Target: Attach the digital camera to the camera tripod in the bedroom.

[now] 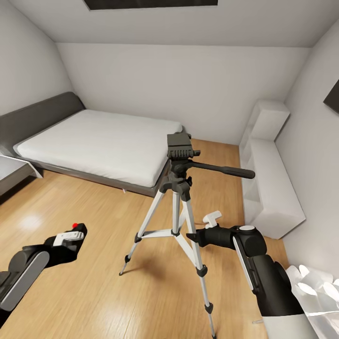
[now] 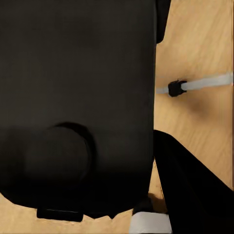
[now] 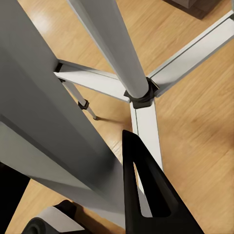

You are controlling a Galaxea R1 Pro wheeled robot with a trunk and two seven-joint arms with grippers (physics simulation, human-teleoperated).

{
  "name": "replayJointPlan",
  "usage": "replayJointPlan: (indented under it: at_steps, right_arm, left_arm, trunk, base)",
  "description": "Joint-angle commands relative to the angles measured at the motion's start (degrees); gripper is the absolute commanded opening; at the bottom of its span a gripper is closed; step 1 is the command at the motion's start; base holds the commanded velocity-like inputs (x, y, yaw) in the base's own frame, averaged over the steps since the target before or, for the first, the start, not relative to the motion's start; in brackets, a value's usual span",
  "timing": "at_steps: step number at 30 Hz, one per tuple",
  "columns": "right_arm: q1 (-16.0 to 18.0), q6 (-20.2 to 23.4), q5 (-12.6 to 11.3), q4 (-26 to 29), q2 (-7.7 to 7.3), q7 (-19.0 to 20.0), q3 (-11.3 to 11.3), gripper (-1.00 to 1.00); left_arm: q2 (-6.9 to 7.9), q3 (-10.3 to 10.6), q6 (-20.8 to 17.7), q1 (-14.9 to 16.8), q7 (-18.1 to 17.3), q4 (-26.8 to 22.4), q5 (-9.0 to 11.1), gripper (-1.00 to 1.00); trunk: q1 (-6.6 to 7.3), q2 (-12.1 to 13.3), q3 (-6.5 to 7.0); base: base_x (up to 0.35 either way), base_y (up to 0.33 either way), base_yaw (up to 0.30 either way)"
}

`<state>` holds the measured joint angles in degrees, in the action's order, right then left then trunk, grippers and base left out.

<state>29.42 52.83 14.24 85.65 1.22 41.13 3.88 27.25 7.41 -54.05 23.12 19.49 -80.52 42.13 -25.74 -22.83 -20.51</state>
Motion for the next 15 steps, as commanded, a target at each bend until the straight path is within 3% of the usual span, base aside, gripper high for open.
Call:
replayJointPlan:
  at_steps: [1, 8, 11, 15]
  right_arm:
    - [0.03, -0.52, 5.53, -0.33, 0.01, 0.44, -0.10, -1.00]
    - [0.06, -0.53, 5.53, -0.31, -0.02, 0.44, -0.10, -1.00]
    - [0.04, -0.53, 5.53, -0.31, 0.00, 0.44, -0.10, -1.00]
    - [0.05, -0.53, 5.53, -0.31, 0.01, 0.44, -0.10, -1.00]
  left_arm:
    - [0.05, 0.08, -0.27, 0.86, 0.51, -0.01, 0.60, -1.00]
    - [-0.06, 0.01, -0.65, 7.25, 0.57, 0.46, 0.93, -1.00]
    - [-0.06, 0.02, -0.80, 11.83, 0.55, 1.88, 0.98, -1.00]
    - [-0.07, -0.01, -1.61, 15.59, 0.53, 3.41, 0.99, -1.00]
  trunk:
    - [-0.04, -0.09, -0.11]
    - [-0.04, -0.09, -0.11]
    - [-0.04, -0.09, -0.11]
    - [-0.04, -0.09, -0.11]
  base:
    - [0.000, 0.000, 0.000]
    - [0.000, 0.000, 0.000]
    - [0.000, 0.000, 0.000]
    - [0.000, 0.000, 0.000]
